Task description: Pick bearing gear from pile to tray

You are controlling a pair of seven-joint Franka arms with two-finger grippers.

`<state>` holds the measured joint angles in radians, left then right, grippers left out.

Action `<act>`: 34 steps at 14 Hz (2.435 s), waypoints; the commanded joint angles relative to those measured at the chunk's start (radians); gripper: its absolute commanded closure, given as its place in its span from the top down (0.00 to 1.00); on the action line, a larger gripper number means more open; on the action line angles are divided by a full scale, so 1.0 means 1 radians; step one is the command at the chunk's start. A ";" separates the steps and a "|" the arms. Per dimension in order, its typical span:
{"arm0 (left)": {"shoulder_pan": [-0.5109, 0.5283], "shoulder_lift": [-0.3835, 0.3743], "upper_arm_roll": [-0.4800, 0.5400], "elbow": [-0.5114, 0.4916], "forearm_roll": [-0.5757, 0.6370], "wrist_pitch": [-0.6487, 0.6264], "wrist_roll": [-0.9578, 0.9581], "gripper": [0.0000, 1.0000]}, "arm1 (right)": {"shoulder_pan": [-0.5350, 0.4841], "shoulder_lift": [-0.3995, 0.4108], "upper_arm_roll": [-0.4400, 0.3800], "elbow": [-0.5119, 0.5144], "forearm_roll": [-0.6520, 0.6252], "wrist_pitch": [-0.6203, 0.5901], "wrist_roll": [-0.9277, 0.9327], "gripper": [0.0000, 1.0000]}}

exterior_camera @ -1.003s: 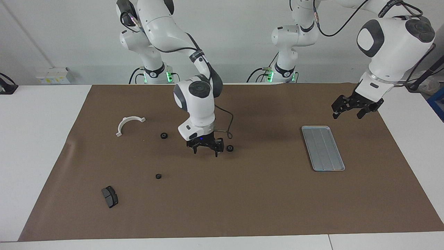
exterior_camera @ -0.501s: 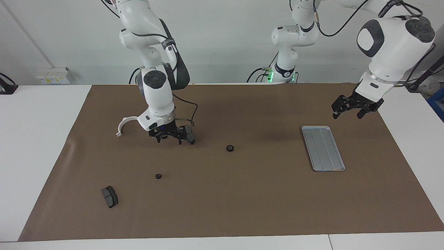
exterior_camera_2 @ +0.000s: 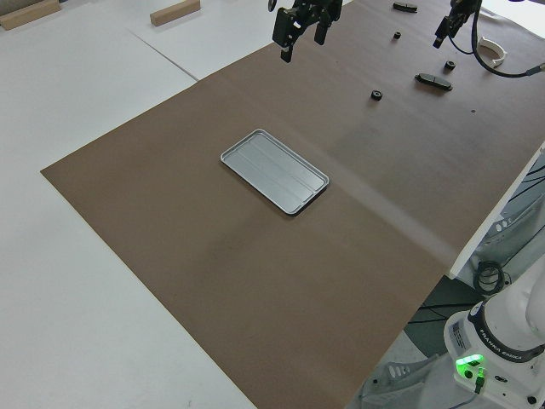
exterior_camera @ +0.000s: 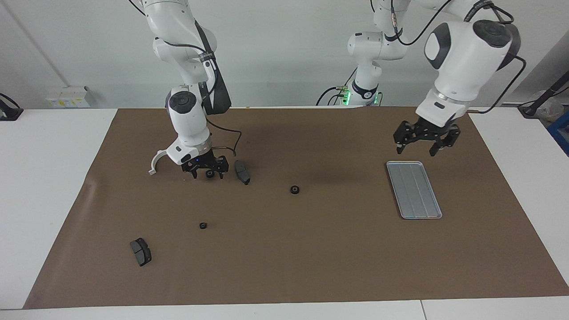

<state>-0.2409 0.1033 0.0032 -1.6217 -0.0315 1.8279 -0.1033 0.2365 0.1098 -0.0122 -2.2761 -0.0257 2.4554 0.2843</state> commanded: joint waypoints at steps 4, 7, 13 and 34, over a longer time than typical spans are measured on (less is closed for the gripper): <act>-0.264 0.108 0.017 -0.003 -0.002 0.144 -0.343 1.00 | -0.016 -0.041 0.012 -0.132 0.016 0.109 -0.045 0.97; -0.363 0.284 0.021 0.118 0.015 0.152 -0.450 1.00 | -0.014 -0.044 0.011 -0.140 0.016 0.108 -0.053 0.83; -0.406 0.423 0.018 0.059 0.042 0.406 -0.555 1.00 | -0.016 -0.050 0.011 -0.149 0.016 0.102 -0.054 0.70; -0.448 0.348 0.015 -0.204 0.051 0.559 -0.500 0.56 | -0.020 -0.027 0.011 -0.069 0.016 0.068 -0.050 0.00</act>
<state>-0.6757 0.4943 0.0038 -1.7646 0.0007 2.3613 -0.6145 0.2340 0.0821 -0.0101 -2.3652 -0.0256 2.5351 0.2684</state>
